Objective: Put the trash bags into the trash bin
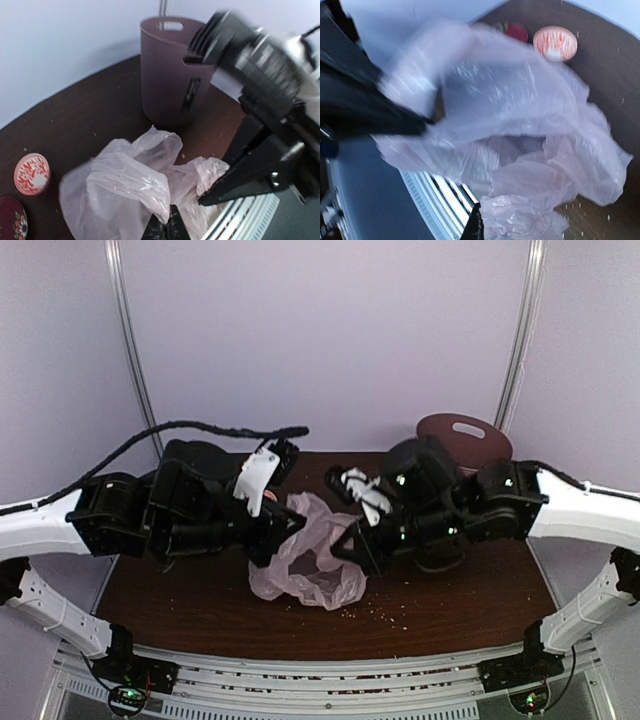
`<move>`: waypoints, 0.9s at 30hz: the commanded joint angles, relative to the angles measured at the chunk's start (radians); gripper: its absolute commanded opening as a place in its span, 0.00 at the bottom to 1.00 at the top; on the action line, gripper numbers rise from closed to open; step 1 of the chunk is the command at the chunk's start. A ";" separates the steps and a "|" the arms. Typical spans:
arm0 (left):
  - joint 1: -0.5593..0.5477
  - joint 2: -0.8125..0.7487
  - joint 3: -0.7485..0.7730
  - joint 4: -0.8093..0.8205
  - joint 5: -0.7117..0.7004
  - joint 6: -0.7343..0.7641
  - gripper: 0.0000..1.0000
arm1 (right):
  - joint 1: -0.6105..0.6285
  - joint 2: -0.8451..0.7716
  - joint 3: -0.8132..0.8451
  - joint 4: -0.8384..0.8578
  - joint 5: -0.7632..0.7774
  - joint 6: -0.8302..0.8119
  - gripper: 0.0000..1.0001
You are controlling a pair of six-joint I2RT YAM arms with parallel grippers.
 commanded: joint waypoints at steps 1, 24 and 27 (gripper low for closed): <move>0.117 0.134 0.206 -0.064 -0.084 0.021 0.00 | -0.114 0.095 0.267 -0.064 0.056 0.010 0.00; 0.498 0.497 1.017 0.268 0.257 0.346 0.00 | -0.444 0.429 1.133 0.002 -0.046 -0.023 0.00; 0.389 0.370 0.864 0.373 0.222 0.513 0.00 | -0.388 0.333 1.069 -0.021 -0.015 -0.118 0.00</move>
